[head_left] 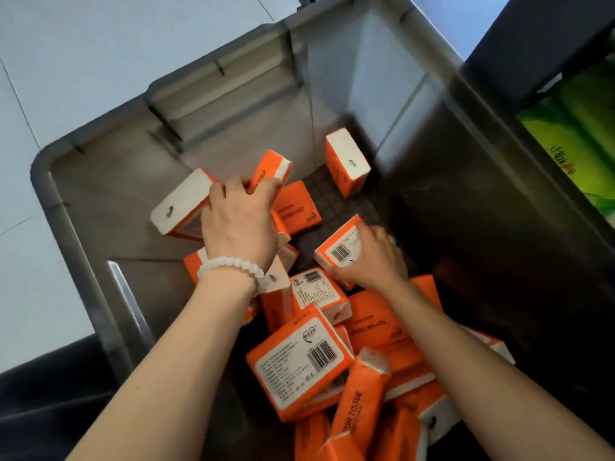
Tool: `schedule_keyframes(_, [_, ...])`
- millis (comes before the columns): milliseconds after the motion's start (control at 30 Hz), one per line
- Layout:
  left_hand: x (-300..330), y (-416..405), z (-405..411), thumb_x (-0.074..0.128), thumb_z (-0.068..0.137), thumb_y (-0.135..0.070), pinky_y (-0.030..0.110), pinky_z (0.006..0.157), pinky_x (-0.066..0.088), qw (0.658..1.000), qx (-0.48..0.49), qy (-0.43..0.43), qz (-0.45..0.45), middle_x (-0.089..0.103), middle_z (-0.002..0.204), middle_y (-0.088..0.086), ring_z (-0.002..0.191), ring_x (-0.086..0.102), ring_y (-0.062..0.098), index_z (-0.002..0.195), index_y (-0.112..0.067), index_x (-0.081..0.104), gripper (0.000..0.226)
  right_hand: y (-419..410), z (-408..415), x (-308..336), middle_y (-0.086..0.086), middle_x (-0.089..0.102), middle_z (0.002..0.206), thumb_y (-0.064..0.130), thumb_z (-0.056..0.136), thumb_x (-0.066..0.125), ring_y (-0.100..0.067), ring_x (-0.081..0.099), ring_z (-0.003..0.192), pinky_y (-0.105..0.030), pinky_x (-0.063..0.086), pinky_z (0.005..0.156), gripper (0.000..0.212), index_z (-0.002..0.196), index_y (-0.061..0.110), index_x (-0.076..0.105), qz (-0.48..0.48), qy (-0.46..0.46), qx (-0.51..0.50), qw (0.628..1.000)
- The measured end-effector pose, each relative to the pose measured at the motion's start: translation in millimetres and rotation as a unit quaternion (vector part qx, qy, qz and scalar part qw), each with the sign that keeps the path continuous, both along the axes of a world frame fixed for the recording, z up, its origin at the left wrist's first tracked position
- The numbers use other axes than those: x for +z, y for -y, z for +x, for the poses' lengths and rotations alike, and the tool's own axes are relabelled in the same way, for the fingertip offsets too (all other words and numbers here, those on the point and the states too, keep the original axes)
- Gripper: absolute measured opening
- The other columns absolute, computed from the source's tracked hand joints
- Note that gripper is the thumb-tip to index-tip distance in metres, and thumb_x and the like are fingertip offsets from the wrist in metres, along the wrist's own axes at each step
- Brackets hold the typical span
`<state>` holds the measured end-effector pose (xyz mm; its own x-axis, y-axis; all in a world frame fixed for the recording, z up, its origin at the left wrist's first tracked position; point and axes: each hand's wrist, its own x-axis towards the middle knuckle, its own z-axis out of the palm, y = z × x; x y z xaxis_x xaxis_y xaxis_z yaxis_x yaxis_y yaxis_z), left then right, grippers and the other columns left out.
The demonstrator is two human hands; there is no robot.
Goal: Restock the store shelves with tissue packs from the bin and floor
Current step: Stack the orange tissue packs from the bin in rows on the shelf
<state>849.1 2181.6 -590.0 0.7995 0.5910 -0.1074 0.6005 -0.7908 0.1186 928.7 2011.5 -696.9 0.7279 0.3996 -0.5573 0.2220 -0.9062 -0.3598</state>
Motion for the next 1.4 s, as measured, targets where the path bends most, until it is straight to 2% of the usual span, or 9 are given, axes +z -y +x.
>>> schedule_keyframes(233, [4.9, 3.3, -9.0, 0.066, 0.076, -0.014, 0.048, 0.079, 0.042, 0.998, -0.035, 0.041, 0.011, 0.055, 0.115, 0.018, 0.105, 0.047, 0.04, 0.118, -0.022, 0.062, 0.043, 16.9, -6.9, 34.7, -0.006, 0.037, 0.139, 0.065, 0.058, 0.069, -0.028, 0.035, 0.129, -0.042, 0.029, 0.104, 0.105, 0.144, 0.025, 0.023, 0.018, 0.051, 0.012, 0.998])
schedule_keyframes(467, [51.9, 37.6, -35.1, 0.076, 0.068, -0.012, 0.044, 0.071, 0.045, 0.995, -0.073, 0.067, 0.014, 0.061, 0.106, 0.013, 0.09, 0.052, 0.039, 0.106, -0.022, 0.067, 0.041, 42.7, -18.9, 115.9, -0.005, 0.041, 0.133, 0.067, 0.058, 0.068, -0.028, 0.04, 0.122, -0.041, 0.034, 0.1, 0.1, 0.14, 0.027, 0.029, 0.051, 0.11, 0.016, 0.993])
schedule_keyframes(533, [71.0, 50.5, -43.1, 0.07, 0.069, -0.005, 0.044, 0.068, 0.046, 0.992, -0.091, 0.092, 0.006, 0.062, 0.103, 0.013, 0.086, 0.052, 0.039, 0.106, -0.02, 0.068, 0.039, 51.2, -26.0, 146.7, -0.004, 0.043, 0.132, 0.073, 0.054, 0.063, -0.029, 0.041, 0.121, -0.041, 0.035, 0.099, 0.102, 0.138, 0.027, 0.031, 0.061, 0.13, 0.015, 0.989])
schedule_keyframes(633, [106.5, 70.3, -57.7, 0.062, 0.076, -0.007, 0.044, 0.069, 0.048, 0.986, -0.108, 0.129, 0.002, 0.061, 0.109, 0.011, 0.093, 0.052, 0.038, 0.114, -0.022, 0.064, 0.04, 71.5, -41.5, 195.4, -0.002, 0.041, 0.134, 0.083, 0.044, 0.048, -0.028, 0.041, 0.123, -0.042, 0.034, 0.101, 0.112, 0.14, 0.029, 0.03, 0.073, 0.152, 0.012, 0.986])
schedule_keyframes(833, [180.5, 115.5, -83.3, 0.05, 0.09, -0.024, 0.041, 0.087, 0.045, 0.975, -0.17, 0.147, -0.006, 0.051, 0.13, 0.0, 0.114, 0.044, 0.03, 0.131, -0.03, 0.049, 0.042, 135.7, -71.6, 283.1, -0.001, 0.043, 0.133, 0.055, 0.06, 0.072, -0.024, 0.041, 0.123, -0.038, 0.036, 0.1, 0.087, 0.135, 0.028, 0.037, 0.136, 0.191, -0.042, 0.971])
schedule_keyframes(1000, [265.9, 159.3, -68.6, 0.054, 0.088, -0.024, 0.043, 0.086, 0.044, 0.943, -0.246, 0.222, -0.012, 0.053, 0.128, 0.002, 0.114, 0.045, 0.032, 0.13, -0.027, 0.051, 0.043, 201.7, -88.1, 371.0, 0.003, 0.044, 0.133, 0.066, 0.043, 0.06, -0.018, 0.042, 0.125, -0.033, 0.035, 0.104, 0.107, 0.14, 0.028, 0.038, 0.2, 0.25, -0.11, 0.941])
schedule_keyframes(1167, [344.4, 221.5, -33.4, 0.057, 0.086, -0.021, 0.043, 0.086, 0.043, 0.895, -0.31, 0.319, -0.032, 0.055, 0.126, 0.003, 0.109, 0.046, 0.031, 0.127, -0.025, 0.054, 0.042, 279.7, -82.2, 464.3, 0.002, 0.045, 0.136, 0.054, 0.056, 0.078, -0.015, 0.042, 0.125, -0.031, 0.034, 0.105, 0.094, 0.139, 0.027, 0.042, 0.27, 0.343, -0.158, 0.886])
schedule_keyframes(1267, [373.1, 261.3, -7.4, 0.059, 0.085, -0.019, 0.044, 0.087, 0.044, 0.872, -0.345, 0.345, -0.042, 0.055, 0.124, 0.003, 0.107, 0.047, 0.032, 0.126, -0.022, 0.055, 0.041, 327.1, -66.5, 504.8, 0.0, 0.046, 0.134, 0.046, 0.063, 0.08, -0.017, 0.044, 0.124, -0.031, 0.034, 0.105, 0.088, 0.14, 0.025, 0.042, 0.246, 0.389, -0.185, 0.868])
schedule_keyframes(1400, [385.8, 302.6, 29.1, 0.061, 0.083, -0.017, 0.042, 0.084, 0.043, 0.848, -0.395, 0.352, -0.028, 0.059, 0.117, 0.005, 0.101, 0.051, 0.033, 0.122, -0.019, 0.058, 0.039, 377.5, -37.0, 521.4, 0.0, 0.048, 0.132, 0.056, 0.062, 0.074, -0.023, 0.045, 0.122, -0.043, 0.037, 0.103, 0.081, 0.134, 0.032, 0.045, 0.16, 0.401, -0.223, 0.874])
